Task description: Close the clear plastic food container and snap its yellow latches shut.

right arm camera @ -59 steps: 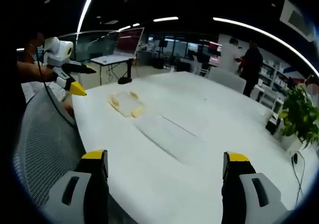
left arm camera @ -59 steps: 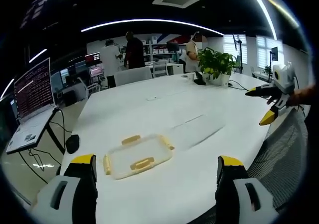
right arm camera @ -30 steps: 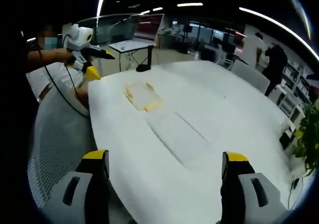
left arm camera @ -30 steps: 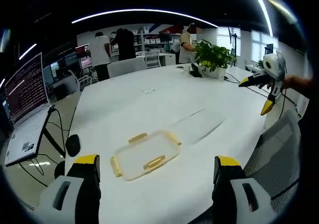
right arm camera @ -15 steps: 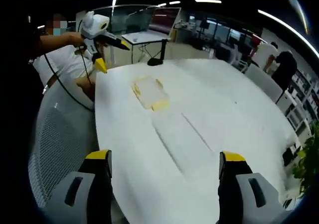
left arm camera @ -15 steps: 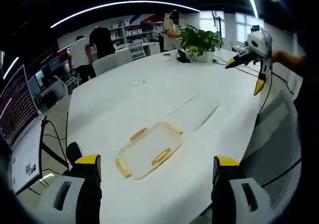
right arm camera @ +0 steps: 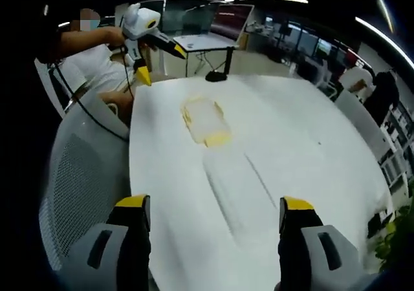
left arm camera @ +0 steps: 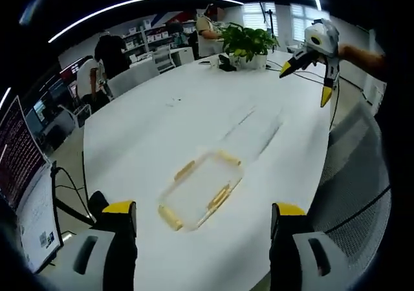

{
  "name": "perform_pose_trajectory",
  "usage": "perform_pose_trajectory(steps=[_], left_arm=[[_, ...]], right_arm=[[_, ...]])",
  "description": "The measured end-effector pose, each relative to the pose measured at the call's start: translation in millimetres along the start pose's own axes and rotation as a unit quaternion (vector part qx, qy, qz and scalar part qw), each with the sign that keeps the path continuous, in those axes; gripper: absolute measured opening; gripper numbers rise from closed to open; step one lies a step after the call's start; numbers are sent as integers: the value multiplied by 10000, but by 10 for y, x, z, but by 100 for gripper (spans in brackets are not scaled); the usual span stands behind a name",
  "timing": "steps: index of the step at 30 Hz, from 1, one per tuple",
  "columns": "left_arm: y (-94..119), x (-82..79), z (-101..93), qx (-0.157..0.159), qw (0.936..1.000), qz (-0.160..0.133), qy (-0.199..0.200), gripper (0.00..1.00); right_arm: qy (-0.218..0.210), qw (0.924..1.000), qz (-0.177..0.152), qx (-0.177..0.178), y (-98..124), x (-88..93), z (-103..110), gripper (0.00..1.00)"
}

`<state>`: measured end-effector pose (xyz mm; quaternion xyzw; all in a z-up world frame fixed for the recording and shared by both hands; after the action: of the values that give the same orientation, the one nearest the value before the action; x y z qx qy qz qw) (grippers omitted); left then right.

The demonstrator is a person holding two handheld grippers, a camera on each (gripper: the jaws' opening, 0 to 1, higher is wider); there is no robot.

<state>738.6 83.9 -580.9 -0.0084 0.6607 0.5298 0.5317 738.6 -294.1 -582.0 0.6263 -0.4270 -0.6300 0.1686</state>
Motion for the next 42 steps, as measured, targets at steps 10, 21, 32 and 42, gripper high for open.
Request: perform_pose_trajectory(steps=[10,21,32,42], left_arm=[[-40,33,165,146,9993,244,-251,79],[-138,75,295,360,9966,519,-519,74],[-266,155,435,523,9930,712,-787,67],[-426,220,534,740,9879,854,-1066,61]], right_arm=[[329,9989,180,-266,-117,-104,-120,80],[597,9964,197,-569,-264,-218,-195,78],[858,9929,93,-816,-492,-363,-291,69],[1004,9911,89,-868,-719,-491,-380,64]])
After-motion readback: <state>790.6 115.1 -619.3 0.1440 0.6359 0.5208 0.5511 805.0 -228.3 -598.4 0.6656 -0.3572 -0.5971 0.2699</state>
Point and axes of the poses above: the point that each gripper's makers call its tool centre point, and the gripper's own axes: y roughly backward along the fingers, z roughly to its left, x roughly out of its underside, the point moved 9 cm from there along y, roughly backward along the fingers, and after that the axes turned 4 degrees about y, right-handed, at the moved point
